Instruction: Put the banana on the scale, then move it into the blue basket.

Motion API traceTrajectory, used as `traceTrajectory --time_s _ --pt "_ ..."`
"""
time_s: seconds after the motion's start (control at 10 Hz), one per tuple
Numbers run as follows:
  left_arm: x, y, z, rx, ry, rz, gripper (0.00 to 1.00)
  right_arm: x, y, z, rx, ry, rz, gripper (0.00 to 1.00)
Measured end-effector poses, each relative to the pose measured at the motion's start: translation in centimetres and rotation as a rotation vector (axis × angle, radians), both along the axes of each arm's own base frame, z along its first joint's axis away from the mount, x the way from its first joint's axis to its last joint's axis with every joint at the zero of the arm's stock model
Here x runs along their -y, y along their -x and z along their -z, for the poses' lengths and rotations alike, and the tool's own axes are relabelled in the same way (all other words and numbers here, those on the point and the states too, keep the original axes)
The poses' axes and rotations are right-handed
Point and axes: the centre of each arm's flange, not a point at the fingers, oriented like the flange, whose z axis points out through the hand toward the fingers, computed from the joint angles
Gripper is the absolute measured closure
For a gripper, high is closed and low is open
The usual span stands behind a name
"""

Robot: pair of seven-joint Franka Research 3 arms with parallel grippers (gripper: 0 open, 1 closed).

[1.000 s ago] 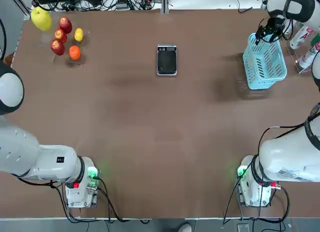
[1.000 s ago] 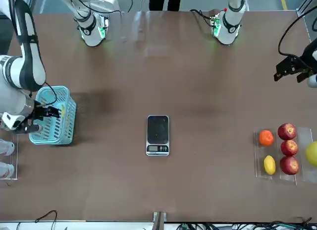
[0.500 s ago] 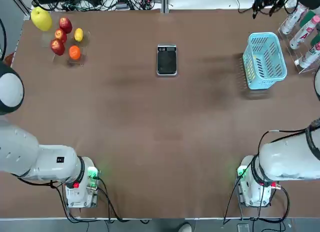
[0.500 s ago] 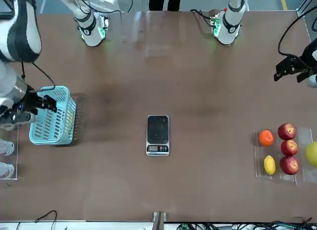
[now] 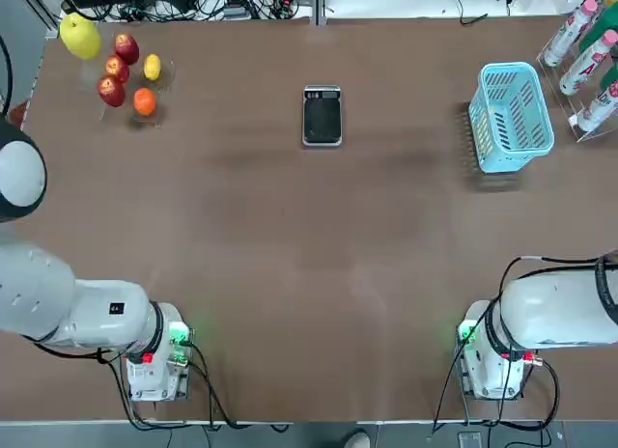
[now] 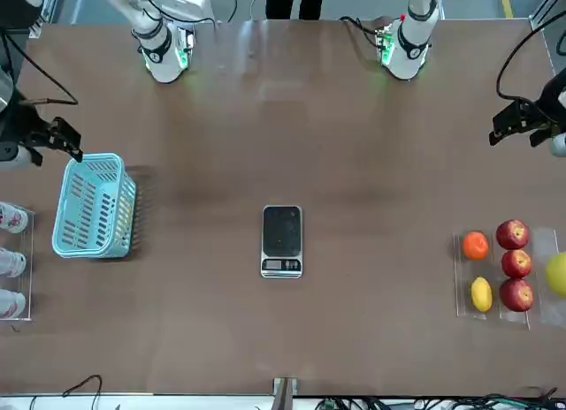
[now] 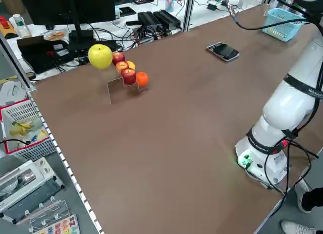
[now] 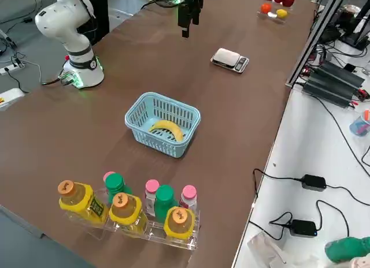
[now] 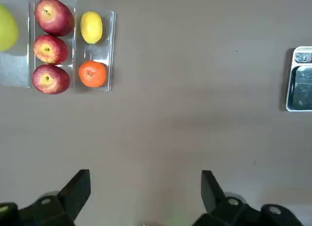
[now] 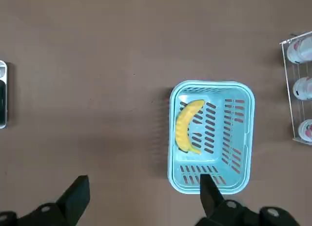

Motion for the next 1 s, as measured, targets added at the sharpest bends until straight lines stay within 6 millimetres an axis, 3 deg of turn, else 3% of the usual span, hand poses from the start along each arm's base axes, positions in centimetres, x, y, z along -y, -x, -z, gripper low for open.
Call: traceTrajectory --time_s 0.5,1.0 --pt "-0.1 0.0 0.0 0.0 0.0 -0.001 0.0 2.5 0.2 0.6 -0.025 -0.011 0.065 0.0" --pt "-0.2 0.0 0.0 0.0 0.0 -0.003 0.0 2.5 0.4 0.4 -0.026 -0.017 0.065 0.0"
